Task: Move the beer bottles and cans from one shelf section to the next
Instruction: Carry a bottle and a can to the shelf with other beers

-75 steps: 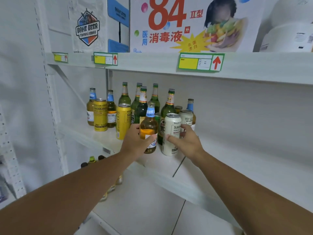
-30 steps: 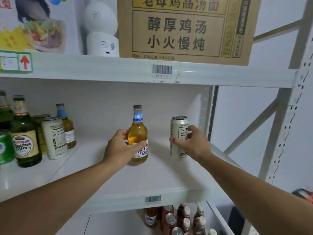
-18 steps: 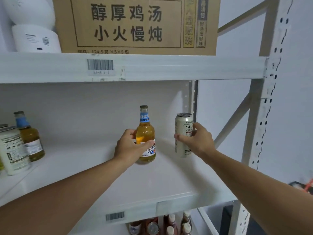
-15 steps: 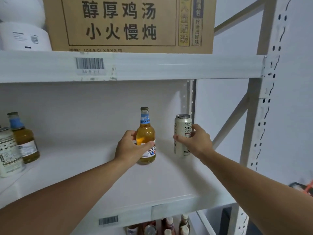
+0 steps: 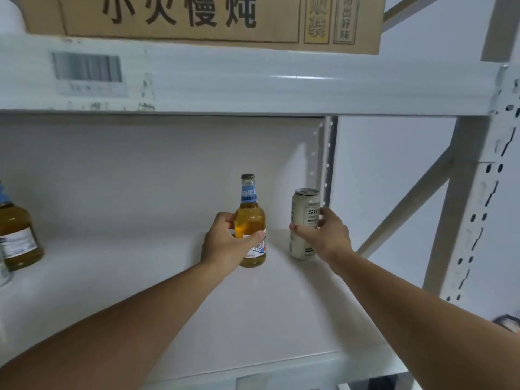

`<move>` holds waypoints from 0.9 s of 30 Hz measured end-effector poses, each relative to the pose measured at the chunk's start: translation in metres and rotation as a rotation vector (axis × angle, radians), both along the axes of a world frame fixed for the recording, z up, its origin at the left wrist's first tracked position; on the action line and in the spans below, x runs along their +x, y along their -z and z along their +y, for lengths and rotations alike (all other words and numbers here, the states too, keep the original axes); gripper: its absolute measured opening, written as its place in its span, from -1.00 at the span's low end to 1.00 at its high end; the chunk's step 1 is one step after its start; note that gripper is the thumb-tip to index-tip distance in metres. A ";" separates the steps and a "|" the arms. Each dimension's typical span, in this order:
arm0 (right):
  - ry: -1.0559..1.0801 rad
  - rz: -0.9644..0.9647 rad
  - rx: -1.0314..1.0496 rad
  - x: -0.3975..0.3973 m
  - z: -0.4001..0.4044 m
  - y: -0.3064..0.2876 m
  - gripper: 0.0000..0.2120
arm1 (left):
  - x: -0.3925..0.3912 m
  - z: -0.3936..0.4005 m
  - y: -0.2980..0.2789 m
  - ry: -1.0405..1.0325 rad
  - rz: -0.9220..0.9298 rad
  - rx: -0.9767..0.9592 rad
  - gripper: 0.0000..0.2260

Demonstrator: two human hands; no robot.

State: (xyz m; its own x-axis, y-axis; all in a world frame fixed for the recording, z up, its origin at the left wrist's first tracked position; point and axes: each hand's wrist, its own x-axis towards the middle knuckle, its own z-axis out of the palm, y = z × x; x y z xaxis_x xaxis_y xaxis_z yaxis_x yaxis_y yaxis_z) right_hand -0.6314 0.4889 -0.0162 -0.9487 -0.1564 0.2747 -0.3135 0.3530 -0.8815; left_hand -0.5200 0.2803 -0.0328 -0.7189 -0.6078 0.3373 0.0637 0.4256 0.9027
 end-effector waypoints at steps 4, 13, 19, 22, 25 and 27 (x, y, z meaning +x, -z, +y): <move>-0.010 0.002 0.030 -0.018 -0.010 -0.002 -0.39 | -0.024 -0.003 -0.004 0.003 -0.047 -0.056 -0.51; 0.044 -0.017 0.034 -0.058 -0.032 -0.003 -0.44 | -0.075 -0.013 -0.014 -0.037 -0.165 -0.123 -0.42; 0.043 0.001 0.053 -0.064 -0.034 -0.001 -0.45 | -0.087 -0.014 -0.014 -0.024 -0.185 -0.126 -0.39; 0.030 0.004 0.050 -0.061 -0.035 -0.001 -0.45 | -0.087 -0.015 -0.012 -0.010 -0.171 -0.110 -0.37; 0.006 0.012 0.091 -0.055 -0.033 -0.003 -0.44 | -0.086 -0.018 -0.009 0.027 -0.162 -0.082 -0.34; -0.003 0.032 0.119 -0.049 -0.030 -0.005 -0.42 | -0.084 -0.021 -0.009 0.051 -0.172 -0.097 -0.31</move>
State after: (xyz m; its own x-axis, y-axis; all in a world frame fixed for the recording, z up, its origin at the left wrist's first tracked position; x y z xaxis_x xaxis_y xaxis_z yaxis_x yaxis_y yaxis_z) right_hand -0.6809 0.4589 -0.0116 -0.9394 -0.1926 0.2838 -0.3417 0.4538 -0.8230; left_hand -0.6045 0.2598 -0.0237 -0.7999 -0.5400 0.2618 -0.0644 0.5110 0.8571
